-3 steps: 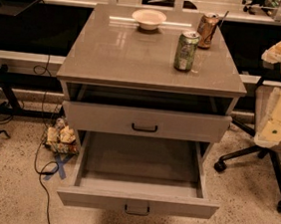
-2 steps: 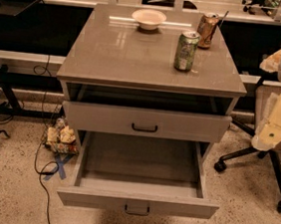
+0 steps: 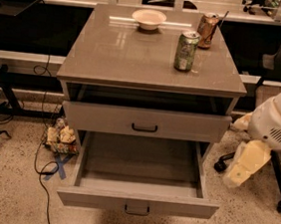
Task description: Close middle drawer
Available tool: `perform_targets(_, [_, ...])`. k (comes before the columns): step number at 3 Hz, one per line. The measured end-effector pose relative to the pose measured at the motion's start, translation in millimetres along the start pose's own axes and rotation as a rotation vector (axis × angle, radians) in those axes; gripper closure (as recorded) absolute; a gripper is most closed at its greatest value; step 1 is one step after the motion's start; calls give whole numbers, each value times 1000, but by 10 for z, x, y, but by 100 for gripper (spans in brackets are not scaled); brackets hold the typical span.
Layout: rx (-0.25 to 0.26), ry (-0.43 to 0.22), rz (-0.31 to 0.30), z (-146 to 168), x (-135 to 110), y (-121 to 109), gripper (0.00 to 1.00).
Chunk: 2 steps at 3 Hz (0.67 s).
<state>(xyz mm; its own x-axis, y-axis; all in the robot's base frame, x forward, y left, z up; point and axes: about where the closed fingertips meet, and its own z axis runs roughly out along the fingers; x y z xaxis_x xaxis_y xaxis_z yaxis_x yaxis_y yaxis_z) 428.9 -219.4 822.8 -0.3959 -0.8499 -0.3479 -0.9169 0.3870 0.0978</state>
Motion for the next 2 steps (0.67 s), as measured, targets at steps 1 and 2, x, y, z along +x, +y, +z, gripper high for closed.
perform_targets(1, [-111,-51,76,705,128,220,17])
perform_targets(2, [-208,-95,192,1463,305,410,40])
